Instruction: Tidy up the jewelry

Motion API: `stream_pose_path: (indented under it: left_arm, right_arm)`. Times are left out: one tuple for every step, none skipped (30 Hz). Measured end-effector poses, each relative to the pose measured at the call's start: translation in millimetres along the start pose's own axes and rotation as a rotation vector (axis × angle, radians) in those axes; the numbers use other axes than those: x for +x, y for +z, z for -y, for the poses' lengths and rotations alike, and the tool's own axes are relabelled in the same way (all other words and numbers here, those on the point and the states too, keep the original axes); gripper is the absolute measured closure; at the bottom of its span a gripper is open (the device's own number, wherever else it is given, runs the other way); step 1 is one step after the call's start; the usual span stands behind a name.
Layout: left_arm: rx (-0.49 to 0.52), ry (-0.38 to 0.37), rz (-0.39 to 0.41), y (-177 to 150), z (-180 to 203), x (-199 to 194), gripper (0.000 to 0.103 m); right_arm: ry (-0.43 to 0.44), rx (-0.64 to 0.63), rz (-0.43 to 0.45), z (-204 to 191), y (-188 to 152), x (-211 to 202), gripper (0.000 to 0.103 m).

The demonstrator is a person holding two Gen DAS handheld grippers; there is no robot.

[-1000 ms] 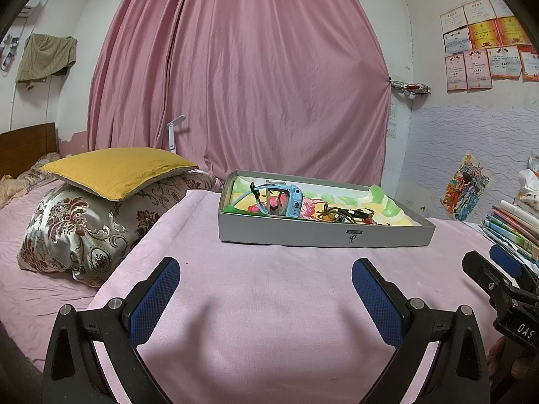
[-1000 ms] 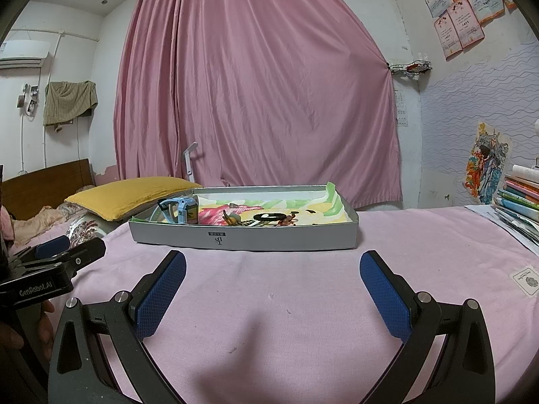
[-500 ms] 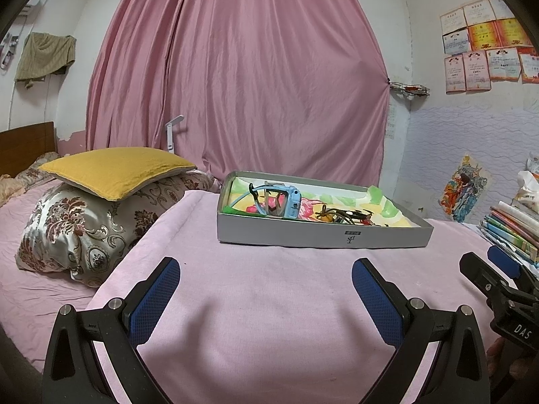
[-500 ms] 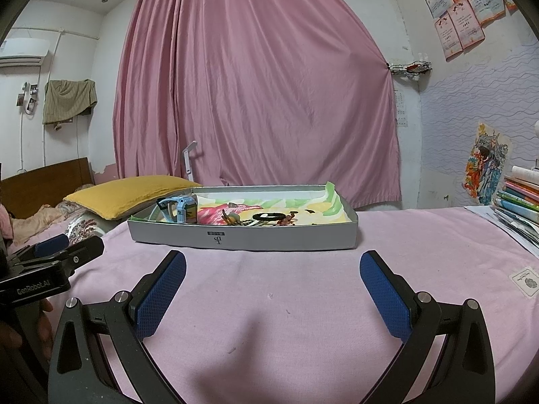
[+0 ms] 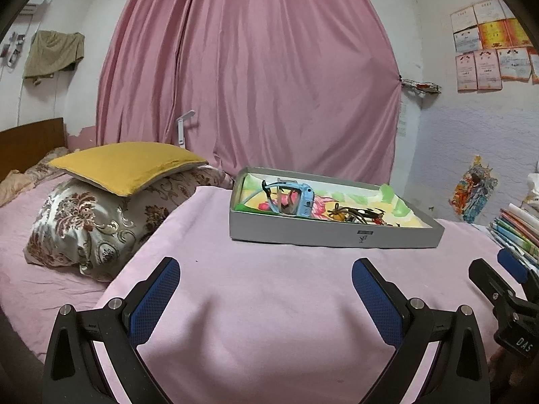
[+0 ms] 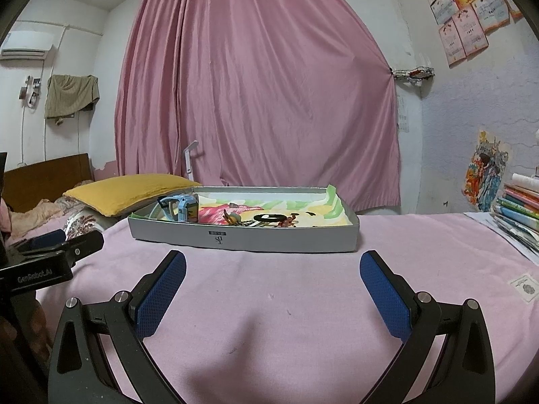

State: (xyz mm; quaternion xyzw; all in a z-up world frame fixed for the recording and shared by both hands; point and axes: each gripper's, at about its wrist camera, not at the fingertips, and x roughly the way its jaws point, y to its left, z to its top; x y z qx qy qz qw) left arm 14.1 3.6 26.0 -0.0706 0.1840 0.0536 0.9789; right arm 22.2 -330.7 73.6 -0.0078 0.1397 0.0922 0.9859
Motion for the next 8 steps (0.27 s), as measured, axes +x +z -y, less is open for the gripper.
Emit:
stream_pose_path:
  left_arm:
    - [0.004, 0.0, 0.004, -0.2, 0.3, -0.3, 0.001]
    - [0.011, -0.004, 0.012, -0.8, 1.7, -1.5, 0.001]
    - [0.013, -0.002, 0.017, -0.5, 1.6, -1.2, 0.001]
    - [0.016, 0.002, 0.018, 0.1, 1.6, -1.0, 0.001]
    - [0.022, 0.002, 0.017, -0.2, 2.7, -1.1, 0.001]
    - [0.023, 0.002, 0.015, 0.7, 2.0, -0.4, 0.001]
    - [0.024, 0.003, 0.013, 0.6, 2.3, -0.4, 0.001]
    - [0.024, 0.004, 0.011, 1.0, 1.9, 0.1, 0.001]
  right_arm:
    - [0.001, -0.001, 0.002, -0.5, -0.1, -0.5, 0.002]
    - [0.002, -0.001, 0.003, 0.0, -0.1, -0.8, 0.002]
    - [0.003, 0.0, 0.004, 0.4, 0.0, -1.1, 0.002]
    - [0.004, 0.001, 0.004, 0.7, -0.1, -1.4, 0.002]
    - [0.005, 0.002, 0.005, 1.6, -0.2, -1.9, 0.002]
    - [0.007, 0.005, 0.005, 2.0, -0.3, -2.2, 0.002]
    - [0.007, 0.007, 0.006, 2.3, -0.4, -2.4, 0.002]
    - [0.009, 0.008, 0.006, 3.3, 0.0, -2.3, 0.002]
